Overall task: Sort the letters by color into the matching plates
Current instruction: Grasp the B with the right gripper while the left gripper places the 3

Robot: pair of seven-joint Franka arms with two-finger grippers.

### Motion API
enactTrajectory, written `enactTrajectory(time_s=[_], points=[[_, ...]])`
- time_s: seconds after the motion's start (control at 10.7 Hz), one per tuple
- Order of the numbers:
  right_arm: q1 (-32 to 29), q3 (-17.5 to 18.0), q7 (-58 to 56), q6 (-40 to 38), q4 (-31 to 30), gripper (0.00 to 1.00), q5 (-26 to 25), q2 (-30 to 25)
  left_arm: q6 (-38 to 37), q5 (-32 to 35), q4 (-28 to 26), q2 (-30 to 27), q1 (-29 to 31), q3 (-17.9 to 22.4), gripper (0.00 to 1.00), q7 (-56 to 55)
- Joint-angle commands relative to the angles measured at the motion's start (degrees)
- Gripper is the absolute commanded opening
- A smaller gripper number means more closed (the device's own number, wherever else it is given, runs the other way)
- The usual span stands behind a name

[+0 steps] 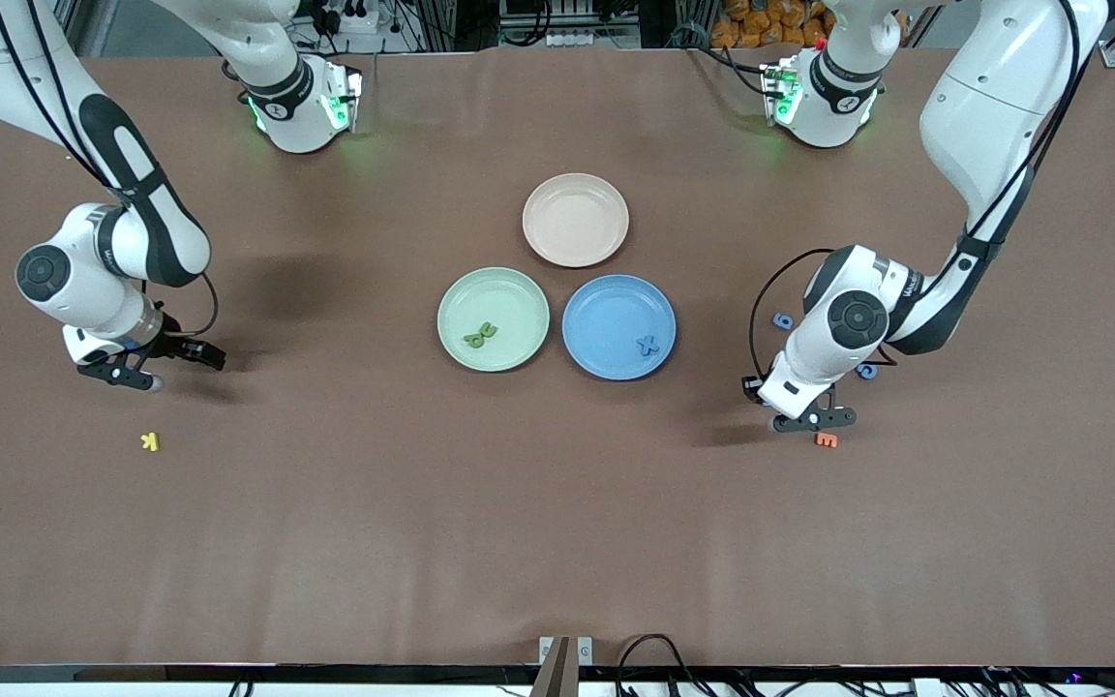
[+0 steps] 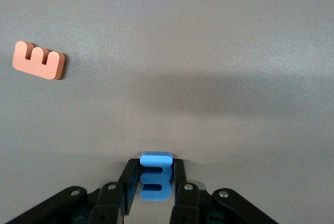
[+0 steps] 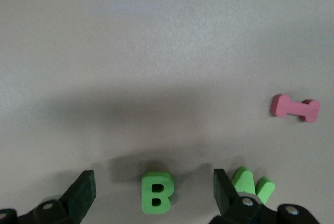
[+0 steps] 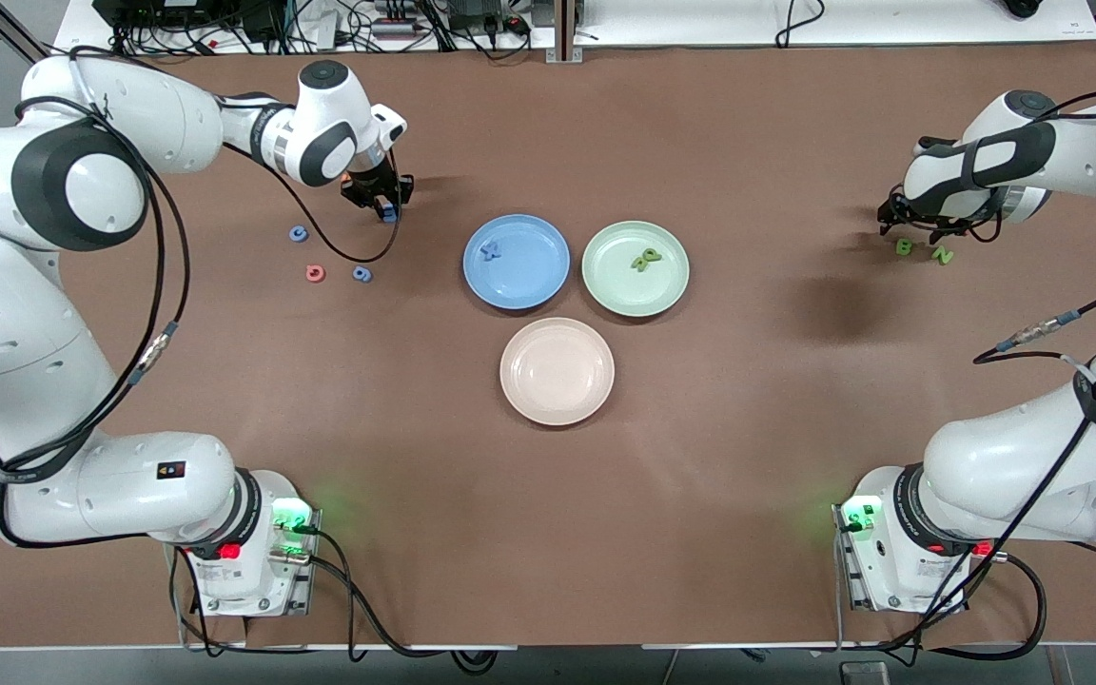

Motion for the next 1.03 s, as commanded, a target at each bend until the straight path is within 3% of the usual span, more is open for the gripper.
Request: enactTrajectory(time_s=[0.0,0.19,0.75,0.84,0.94], points=[[-2.4,1.3,-0.2,2.5,-2.8,1.00,-1.2,-0.9,1.2,3.2,0.0,0.4,-0.1,0.4,0.20,-2.2],[-2.4,1.4,-0.2,3.5,-4.0,1.00,-1.2,-1.2,0.9,3.2,-0.2,-0.2,0.2,0.3,0.00,-2.8],[-1.9,1.4,0.5,3.7,-6.4,1.00,-0.9,-3.0,-4.1,3.2,0.1,-3.4,-3.0,-0.6,0.00,-9.4],[-1.9,1.8,0.5,3.9,-6.4,0.95,-0.9,-3.0,-5.4,3.2,0.2,-3.9,-3.3,-1.3,0.00,-10.8],[-2.0,1.8,0.5,3.9,-6.4,0.81,-0.9,-3.0,-7.0,3.2,0.3,-4.6,-3.3,-3.0,0.00,-12.4]])
